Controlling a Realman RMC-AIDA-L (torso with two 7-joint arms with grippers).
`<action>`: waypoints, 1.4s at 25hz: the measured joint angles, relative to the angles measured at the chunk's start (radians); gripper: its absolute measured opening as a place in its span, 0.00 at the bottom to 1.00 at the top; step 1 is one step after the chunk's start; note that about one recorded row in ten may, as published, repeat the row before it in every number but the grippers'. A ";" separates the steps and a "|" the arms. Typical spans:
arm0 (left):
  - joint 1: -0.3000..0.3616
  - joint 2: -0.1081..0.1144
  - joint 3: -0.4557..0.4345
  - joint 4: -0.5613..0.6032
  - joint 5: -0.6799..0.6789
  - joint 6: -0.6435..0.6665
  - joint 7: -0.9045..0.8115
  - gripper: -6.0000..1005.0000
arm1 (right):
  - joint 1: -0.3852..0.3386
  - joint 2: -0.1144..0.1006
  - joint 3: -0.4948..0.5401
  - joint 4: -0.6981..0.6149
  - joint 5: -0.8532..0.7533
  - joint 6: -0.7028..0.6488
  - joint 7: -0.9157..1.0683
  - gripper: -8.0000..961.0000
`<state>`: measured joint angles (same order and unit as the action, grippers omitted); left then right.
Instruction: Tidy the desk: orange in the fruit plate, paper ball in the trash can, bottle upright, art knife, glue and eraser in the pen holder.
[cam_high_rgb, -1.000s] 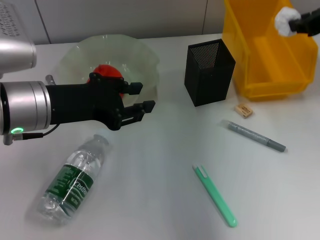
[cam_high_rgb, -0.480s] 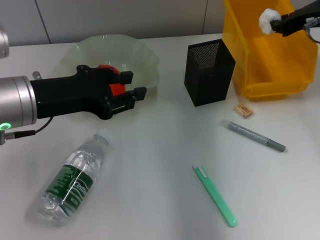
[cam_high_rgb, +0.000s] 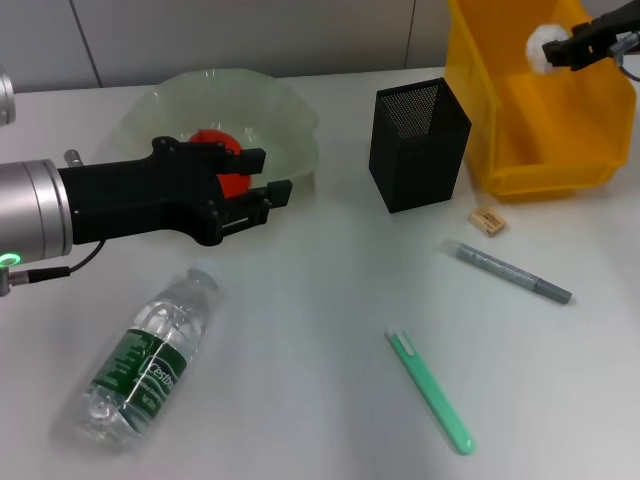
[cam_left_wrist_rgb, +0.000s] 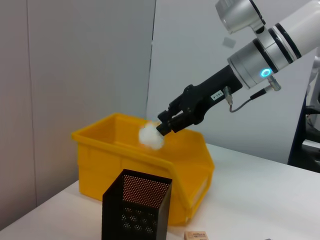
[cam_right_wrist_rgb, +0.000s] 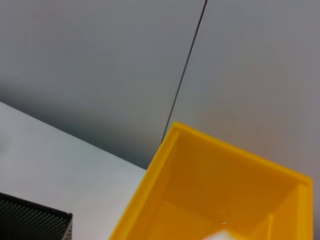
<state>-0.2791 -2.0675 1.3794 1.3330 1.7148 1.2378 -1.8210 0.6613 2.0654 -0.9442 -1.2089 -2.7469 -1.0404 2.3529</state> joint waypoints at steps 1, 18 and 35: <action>0.000 0.000 0.000 0.000 0.000 0.003 0.001 0.45 | -0.003 0.001 -0.002 -0.007 -0.001 -0.002 0.001 0.34; 0.001 0.002 -0.003 0.005 0.004 0.033 -0.012 0.46 | -0.105 0.018 -0.125 -0.230 0.027 -0.270 0.070 0.58; -0.005 -0.003 -0.070 0.031 0.159 -0.012 -0.123 0.48 | -0.466 0.007 0.073 -0.227 0.834 -0.761 -0.639 0.58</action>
<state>-0.2842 -2.0702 1.3092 1.3636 1.8738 1.2258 -1.9442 0.1952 2.0723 -0.8709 -1.4356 -1.9127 -1.8018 1.7144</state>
